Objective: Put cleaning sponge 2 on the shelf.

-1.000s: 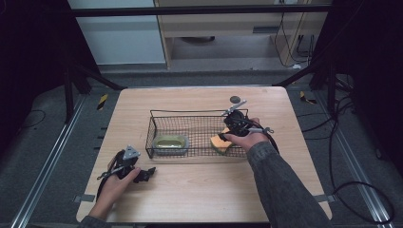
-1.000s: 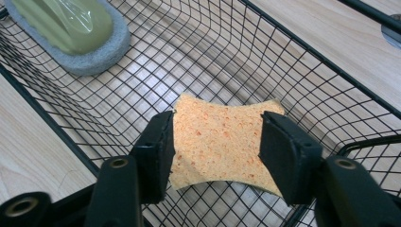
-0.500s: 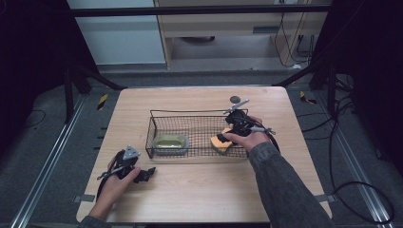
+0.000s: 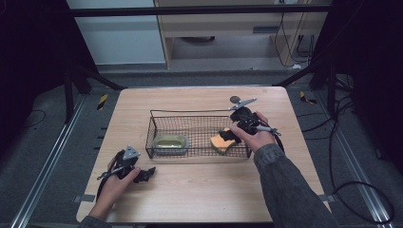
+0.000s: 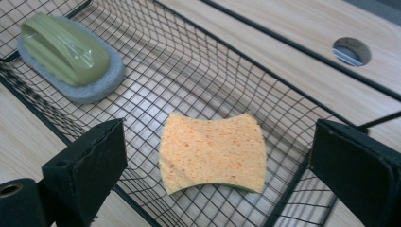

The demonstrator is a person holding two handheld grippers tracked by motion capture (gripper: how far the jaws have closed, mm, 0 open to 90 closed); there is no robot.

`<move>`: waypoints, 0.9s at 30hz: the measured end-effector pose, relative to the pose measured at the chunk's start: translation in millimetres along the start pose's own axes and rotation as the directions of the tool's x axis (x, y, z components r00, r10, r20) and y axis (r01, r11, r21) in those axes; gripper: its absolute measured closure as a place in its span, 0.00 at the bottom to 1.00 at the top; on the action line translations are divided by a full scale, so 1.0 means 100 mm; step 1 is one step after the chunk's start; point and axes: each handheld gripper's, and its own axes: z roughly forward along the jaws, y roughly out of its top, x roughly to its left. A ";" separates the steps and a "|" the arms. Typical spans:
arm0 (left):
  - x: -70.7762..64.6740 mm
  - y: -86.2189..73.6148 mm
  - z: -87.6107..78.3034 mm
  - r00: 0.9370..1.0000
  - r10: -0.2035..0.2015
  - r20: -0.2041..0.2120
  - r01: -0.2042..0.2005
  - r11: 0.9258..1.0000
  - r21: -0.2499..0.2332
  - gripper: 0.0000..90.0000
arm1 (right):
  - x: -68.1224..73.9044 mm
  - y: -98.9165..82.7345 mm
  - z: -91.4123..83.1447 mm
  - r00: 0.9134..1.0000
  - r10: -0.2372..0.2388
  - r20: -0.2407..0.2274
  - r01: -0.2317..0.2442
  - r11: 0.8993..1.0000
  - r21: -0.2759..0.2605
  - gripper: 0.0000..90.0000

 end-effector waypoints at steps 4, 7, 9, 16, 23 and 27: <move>0.00 0.00 0.00 1.000 -0.001 0.000 0.001 1.000 0.000 0.00 | -0.04 0.00 -0.11 0.999 -0.010 0.030 0.011 0.999 -0.034 0.07; 0.00 0.00 0.00 1.000 -0.001 0.000 0.001 1.000 0.000 0.00 | -0.07 -0.01 -0.17 0.999 -0.006 0.040 0.008 0.999 -0.047 0.07; 0.00 0.00 0.00 1.000 0.000 0.000 0.000 1.000 0.000 0.00 | -0.09 -0.01 -0.21 0.999 -0.015 0.051 0.018 0.999 -0.052 0.07; 0.00 0.00 0.00 1.000 0.000 -0.001 0.000 1.000 0.000 0.00 | -0.18 -0.05 -0.30 0.996 -0.024 0.081 0.030 0.997 -0.067 0.07; 0.00 0.00 0.00 1.000 0.000 -0.001 0.000 1.000 0.000 0.00 | -0.31 -0.13 -0.37 0.992 -0.003 0.124 0.015 0.996 -0.091 0.08; 0.00 0.00 0.00 1.000 0.000 -0.001 0.000 1.000 0.000 0.00 | -0.42 -0.20 -0.41 0.988 0.024 0.154 -0.006 0.993 -0.114 0.08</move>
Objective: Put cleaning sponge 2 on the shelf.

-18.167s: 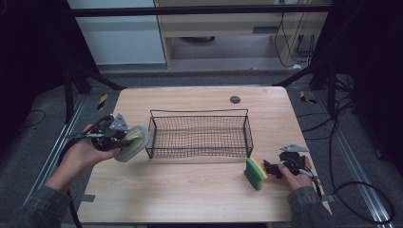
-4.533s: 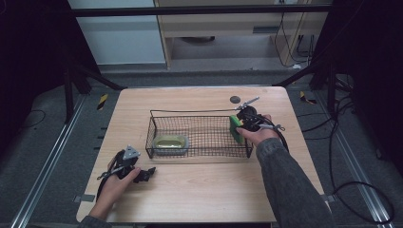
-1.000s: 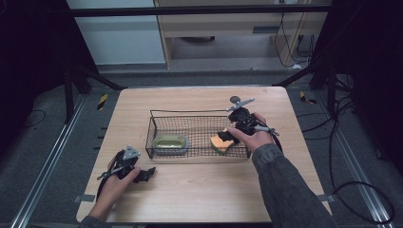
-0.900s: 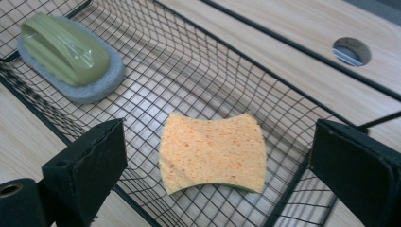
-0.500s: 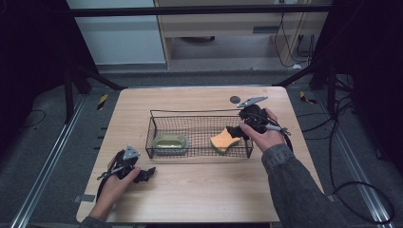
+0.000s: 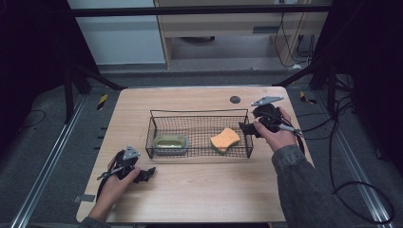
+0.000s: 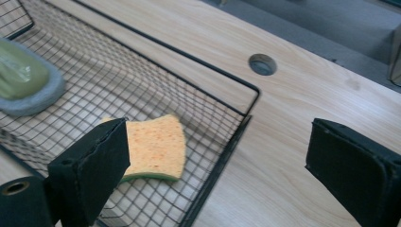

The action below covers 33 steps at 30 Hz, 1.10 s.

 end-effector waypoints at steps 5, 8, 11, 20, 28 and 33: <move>0.00 0.00 0.00 1.000 0.000 0.000 0.000 1.000 0.000 0.00 | -0.14 -0.09 -0.04 0.999 0.037 0.019 -0.037 0.999 -0.009 0.08; 0.00 0.00 0.00 1.000 0.000 0.000 0.000 1.000 0.000 0.00 | -0.22 -0.15 -0.07 0.998 0.053 0.041 -0.053 0.998 -0.017 0.08; 0.00 0.00 0.00 1.000 0.000 0.000 0.000 1.000 0.000 0.00 | -0.30 -0.22 -0.10 0.995 0.075 0.060 -0.073 0.997 -0.036 0.08; 0.00 0.00 0.00 1.000 0.000 0.000 0.000 1.000 0.000 0.00 | -0.44 -0.42 -0.16 0.990 0.113 0.084 -0.109 0.993 -0.049 0.08; 0.00 0.00 0.00 1.000 0.000 0.000 0.000 1.000 0.000 0.00 | -0.53 -0.61 -0.18 0.986 0.132 0.101 -0.128 0.991 -0.044 0.09; 0.00 0.00 0.00 1.000 0.000 0.000 0.000 1.000 0.000 0.00 | -0.57 -0.72 -0.18 0.984 0.141 0.106 -0.138 0.990 -0.034 0.09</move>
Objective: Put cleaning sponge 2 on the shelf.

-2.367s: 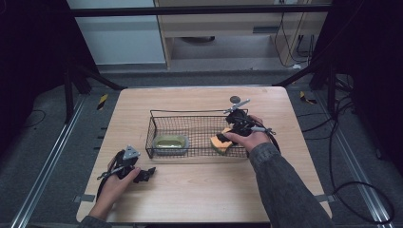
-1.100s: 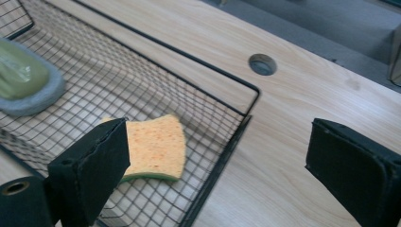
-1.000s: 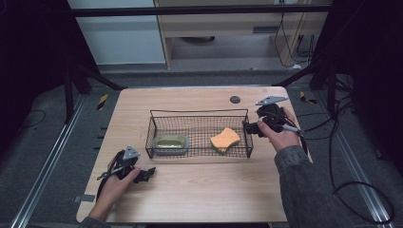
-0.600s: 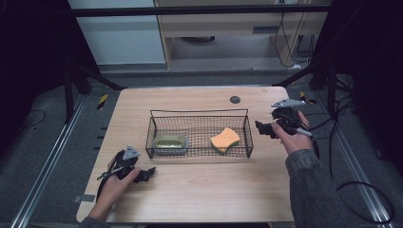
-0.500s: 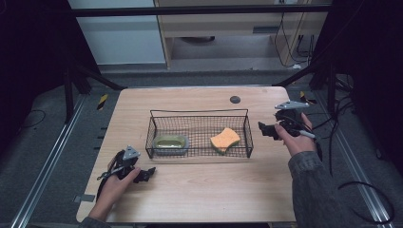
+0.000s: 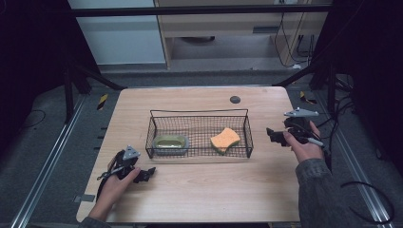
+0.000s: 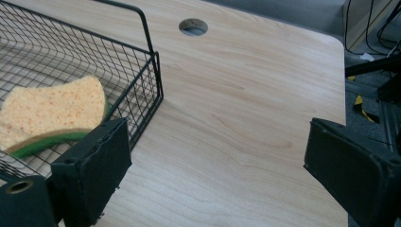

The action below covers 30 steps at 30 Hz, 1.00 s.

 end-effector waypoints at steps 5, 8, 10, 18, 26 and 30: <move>0.00 0.00 0.00 1.000 0.000 0.000 0.000 1.000 0.000 0.00 | -0.05 -0.10 0.01 1.000 0.014 0.011 -0.014 1.000 0.008 0.10; 0.00 0.00 0.00 1.000 0.000 0.000 0.000 1.000 0.000 0.00 | -0.07 -0.15 0.03 1.000 0.028 0.010 -0.028 0.999 0.015 0.10; 0.00 0.00 0.00 1.000 0.000 0.000 0.000 1.000 0.000 0.00 | -0.08 -0.18 0.05 1.000 0.028 0.010 -0.028 0.999 0.021 0.10; 0.00 0.00 0.00 1.000 0.000 0.000 0.000 1.000 0.000 0.00 | -0.11 -0.35 0.16 0.999 0.053 0.002 -0.053 0.997 0.061 0.11; 0.00 0.00 0.00 1.000 0.000 0.000 0.000 1.000 0.000 0.00 | -0.13 -0.51 0.25 0.997 0.071 0.008 -0.071 0.993 0.091 0.11; 0.00 0.00 0.00 1.000 0.000 0.000 0.000 1.000 0.000 0.00 | -0.14 -0.59 0.30 0.996 0.083 0.005 -0.084 0.991 0.102 0.11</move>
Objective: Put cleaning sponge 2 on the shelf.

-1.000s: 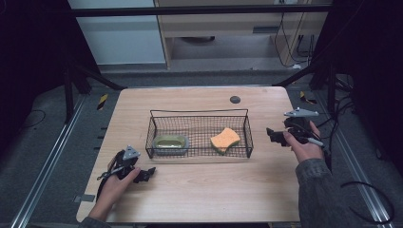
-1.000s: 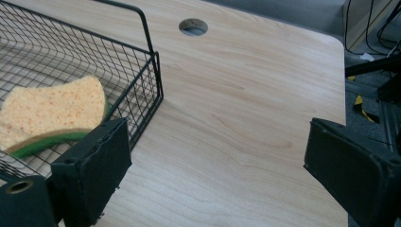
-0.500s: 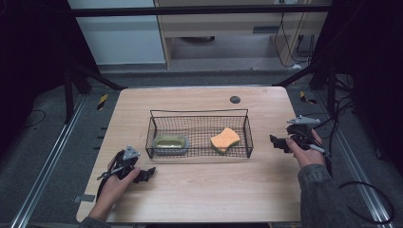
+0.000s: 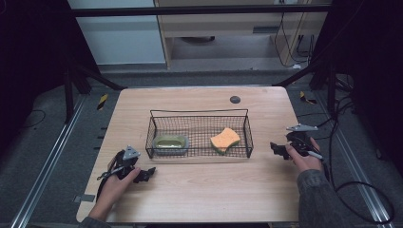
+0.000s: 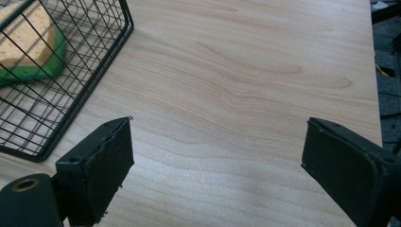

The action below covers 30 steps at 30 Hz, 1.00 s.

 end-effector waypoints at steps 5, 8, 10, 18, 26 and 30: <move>0.00 0.00 0.00 1.000 0.000 0.000 0.000 1.000 0.000 0.00 | -0.01 -0.07 0.05 1.000 0.021 0.001 -0.021 1.000 0.013 0.11; 0.00 0.00 0.00 1.000 0.000 0.000 0.000 1.000 0.000 0.00 | -0.01 -0.13 0.10 1.000 0.020 0.003 -0.020 0.999 0.027 0.11; 0.00 0.00 0.00 1.000 0.000 0.000 0.000 1.000 0.000 0.00 | -0.01 -0.15 0.14 1.000 0.015 0.006 -0.015 0.999 0.034 0.11; 0.00 0.00 0.00 1.000 0.000 0.000 0.000 1.000 0.000 0.00 | 0.00 -0.13 0.26 0.999 0.043 0.016 -0.043 0.999 0.000 0.11; 0.00 0.00 0.00 1.000 0.000 0.000 0.000 1.000 0.000 0.00 | -0.03 -0.14 0.34 0.996 0.079 0.029 -0.079 0.997 -0.014 0.11; 0.00 0.00 0.00 1.000 0.001 0.000 -0.001 1.000 0.000 0.00 | -0.02 -0.14 0.36 0.995 0.092 0.031 -0.091 0.996 -0.019 0.10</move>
